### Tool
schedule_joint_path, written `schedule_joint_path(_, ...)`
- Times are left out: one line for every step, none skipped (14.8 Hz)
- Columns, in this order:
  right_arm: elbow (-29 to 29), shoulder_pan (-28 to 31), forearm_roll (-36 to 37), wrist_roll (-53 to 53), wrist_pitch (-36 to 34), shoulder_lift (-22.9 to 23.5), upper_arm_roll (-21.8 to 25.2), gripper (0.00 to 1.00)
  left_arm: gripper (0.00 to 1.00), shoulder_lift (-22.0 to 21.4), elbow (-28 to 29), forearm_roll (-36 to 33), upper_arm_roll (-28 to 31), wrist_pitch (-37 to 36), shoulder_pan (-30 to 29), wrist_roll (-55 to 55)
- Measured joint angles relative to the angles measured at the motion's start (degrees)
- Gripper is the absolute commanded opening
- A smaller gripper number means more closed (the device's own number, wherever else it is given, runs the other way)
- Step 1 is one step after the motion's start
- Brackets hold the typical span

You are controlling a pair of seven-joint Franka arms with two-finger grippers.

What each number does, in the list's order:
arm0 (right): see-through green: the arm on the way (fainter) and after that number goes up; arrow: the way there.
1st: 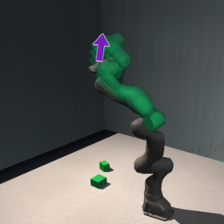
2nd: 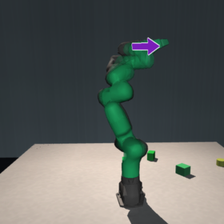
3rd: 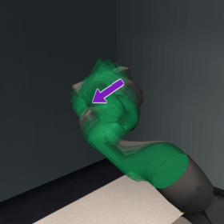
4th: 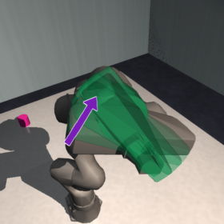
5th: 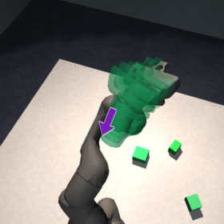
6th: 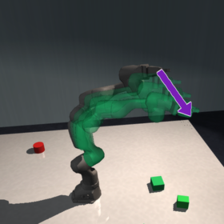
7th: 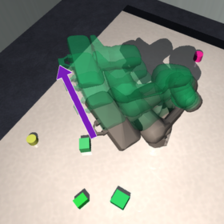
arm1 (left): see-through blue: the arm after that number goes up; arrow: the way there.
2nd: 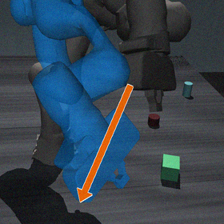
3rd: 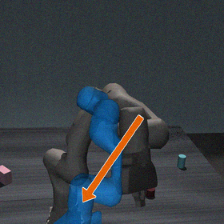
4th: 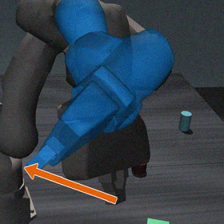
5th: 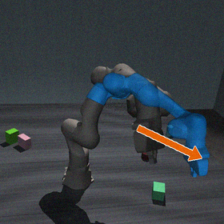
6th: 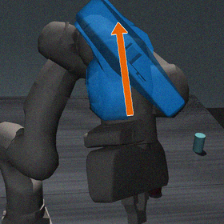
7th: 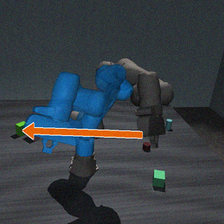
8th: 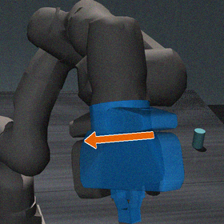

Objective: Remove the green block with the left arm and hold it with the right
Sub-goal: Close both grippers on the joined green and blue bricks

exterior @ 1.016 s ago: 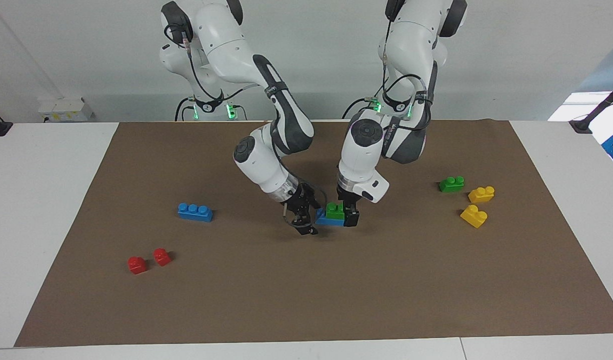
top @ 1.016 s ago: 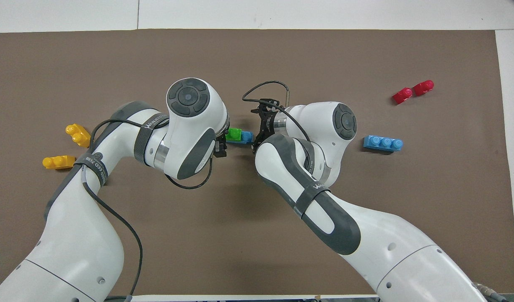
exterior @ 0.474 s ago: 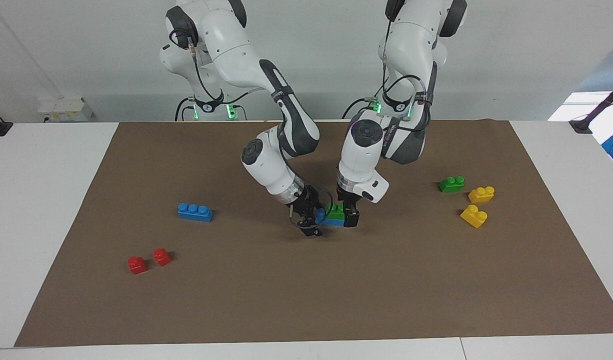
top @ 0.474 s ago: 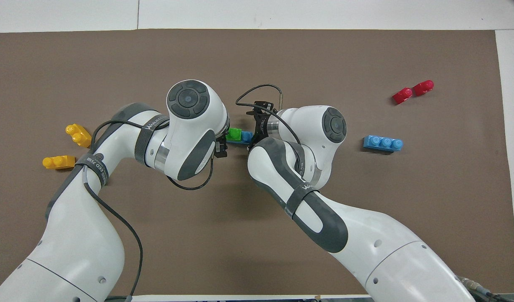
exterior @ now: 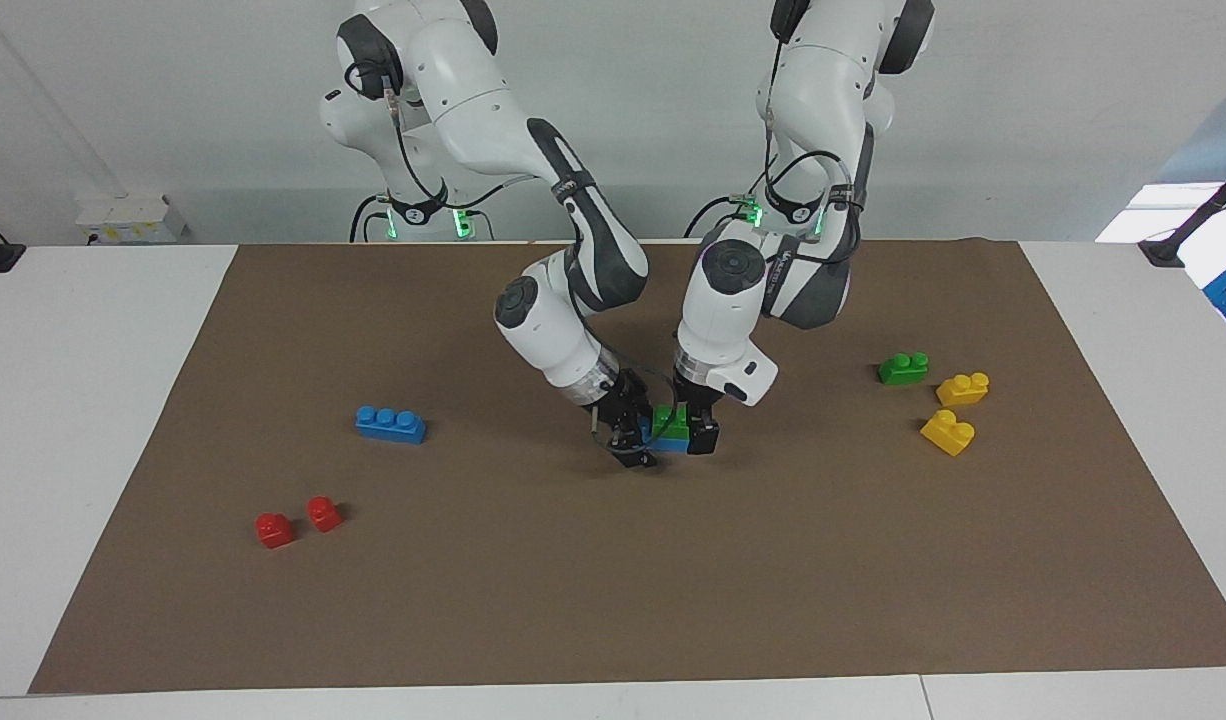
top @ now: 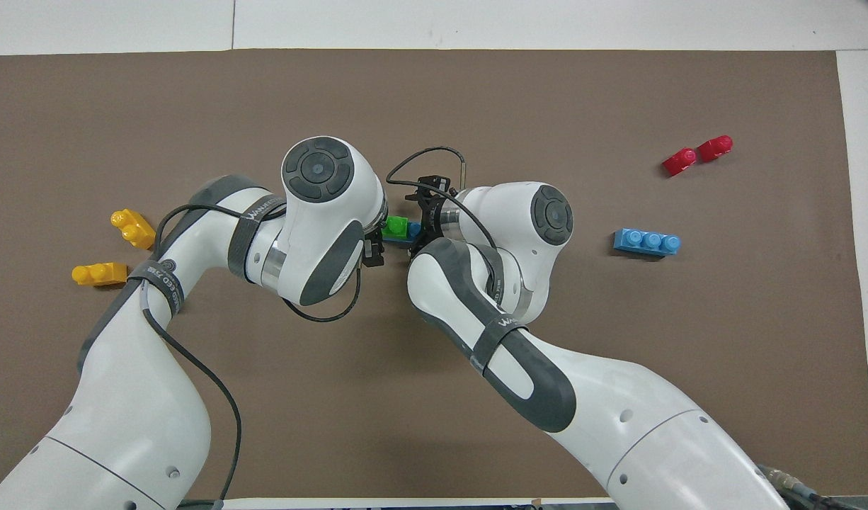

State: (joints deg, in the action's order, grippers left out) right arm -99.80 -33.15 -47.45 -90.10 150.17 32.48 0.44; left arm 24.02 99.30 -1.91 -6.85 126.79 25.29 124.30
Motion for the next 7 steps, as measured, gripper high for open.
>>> schedule_joint_path(0.01,0.00,0.00,-0.01,0.00,0.00,0.02,0.69,1.00,0.00,0.01,0.00,0.00,0.04,0.00,0.01)
schedule_joint_path(0.01,0.00,0.00,-0.01,0.00,0.00,0.05,0.64,1.00,0.00,0.02,0.00,0.00,0.10,0.00,0.02)
schedule_joint_path(0.01,0.00,0.00,-0.01,0.00,0.01,0.05,0.61,1.00,0.00,0.02,0.00,0.00,0.14,0.00,0.02)
schedule_joint_path(0.01,0.00,0.00,-0.01,0.00,0.03,0.06,0.54,1.00,0.00,0.03,-0.01,0.00,0.18,0.00,0.03)
schedule_joint_path(0.01,0.00,0.00,-0.01,0.00,0.08,0.07,0.49,1.00,0.00,0.03,-0.01,0.00,0.20,0.00,0.05)
schedule_joint_path(0.01,0.03,0.00,-0.01,0.00,0.13,0.13,0.42,1.00,0.00,0.04,-0.01,0.00,0.24,0.00,0.06)
schedule_joint_path(0.01,0.12,0.00,-0.01,0.00,0.17,0.19,0.28,1.00,0.00,0.04,-0.01,0.00,0.27,0.00,0.07)
